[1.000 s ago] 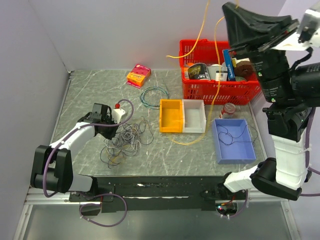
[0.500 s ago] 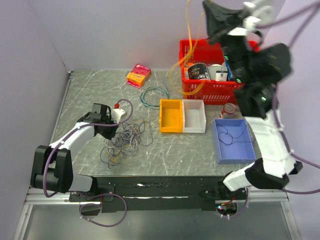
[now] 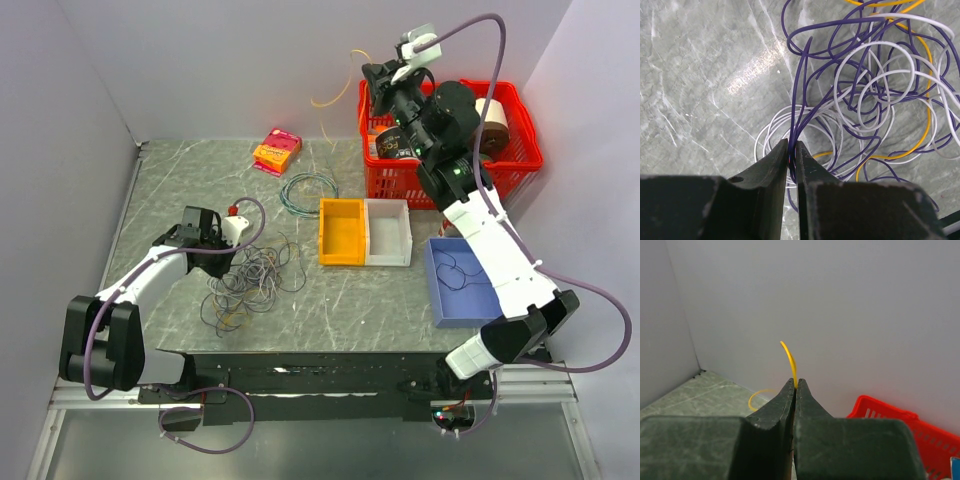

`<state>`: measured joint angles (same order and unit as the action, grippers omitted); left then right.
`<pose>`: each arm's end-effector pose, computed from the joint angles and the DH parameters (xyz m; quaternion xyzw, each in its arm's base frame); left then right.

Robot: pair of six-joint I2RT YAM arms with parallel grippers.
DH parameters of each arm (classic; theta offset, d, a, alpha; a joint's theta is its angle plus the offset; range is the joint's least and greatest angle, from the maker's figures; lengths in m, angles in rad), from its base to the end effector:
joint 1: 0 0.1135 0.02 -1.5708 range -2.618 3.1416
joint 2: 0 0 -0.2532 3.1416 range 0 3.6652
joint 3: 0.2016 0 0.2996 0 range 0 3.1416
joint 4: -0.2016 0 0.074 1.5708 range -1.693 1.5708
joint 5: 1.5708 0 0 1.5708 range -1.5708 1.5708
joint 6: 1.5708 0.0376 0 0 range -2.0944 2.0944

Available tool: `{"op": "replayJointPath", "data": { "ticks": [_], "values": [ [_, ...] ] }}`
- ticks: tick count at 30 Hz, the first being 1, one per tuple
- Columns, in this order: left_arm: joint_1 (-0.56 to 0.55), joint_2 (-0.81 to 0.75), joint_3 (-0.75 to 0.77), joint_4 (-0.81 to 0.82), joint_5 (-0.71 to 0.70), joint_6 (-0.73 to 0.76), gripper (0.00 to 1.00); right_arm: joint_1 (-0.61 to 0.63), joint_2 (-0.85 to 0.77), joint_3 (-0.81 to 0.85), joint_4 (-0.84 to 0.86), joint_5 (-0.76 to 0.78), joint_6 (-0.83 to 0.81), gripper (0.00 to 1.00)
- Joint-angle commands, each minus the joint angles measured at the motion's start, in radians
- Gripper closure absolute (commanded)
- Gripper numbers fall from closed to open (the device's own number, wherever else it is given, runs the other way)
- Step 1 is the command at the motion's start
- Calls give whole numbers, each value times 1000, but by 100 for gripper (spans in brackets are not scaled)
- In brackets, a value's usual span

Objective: Untangle the cables

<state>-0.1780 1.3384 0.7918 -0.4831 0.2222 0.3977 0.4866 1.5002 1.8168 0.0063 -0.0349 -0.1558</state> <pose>0.2944 -0.0614 0.1637 0.3003 0.9099 -0.0771 0.2757 0.3249 0.1733 0.5499 -0.1979 0.5498 0.1437 0.7987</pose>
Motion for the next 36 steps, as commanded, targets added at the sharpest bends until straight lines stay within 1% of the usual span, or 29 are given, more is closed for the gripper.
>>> {"op": "replayJointPath", "data": {
  "ticks": [1,6,9,15,22,29,36],
  "values": [
    [6,-24,3,0,12,3,82,-25,-34,9,95,-5,61,100],
    [6,-13,4,8,16,-5,82,-31,-41,32,72,-5,52,100],
    [6,-10,6,11,20,-5,82,-43,-66,0,78,-5,61,100],
    [6,-1,14,9,17,-5,82,-63,-66,-73,77,-17,97,100],
    [6,-7,14,9,16,-7,82,-66,-38,-74,52,-28,121,100],
    [8,-13,6,11,8,-2,82,-72,-60,-221,99,-5,142,100],
    [8,-15,9,9,9,1,82,-108,-98,-257,109,4,154,100]
  ]
}}
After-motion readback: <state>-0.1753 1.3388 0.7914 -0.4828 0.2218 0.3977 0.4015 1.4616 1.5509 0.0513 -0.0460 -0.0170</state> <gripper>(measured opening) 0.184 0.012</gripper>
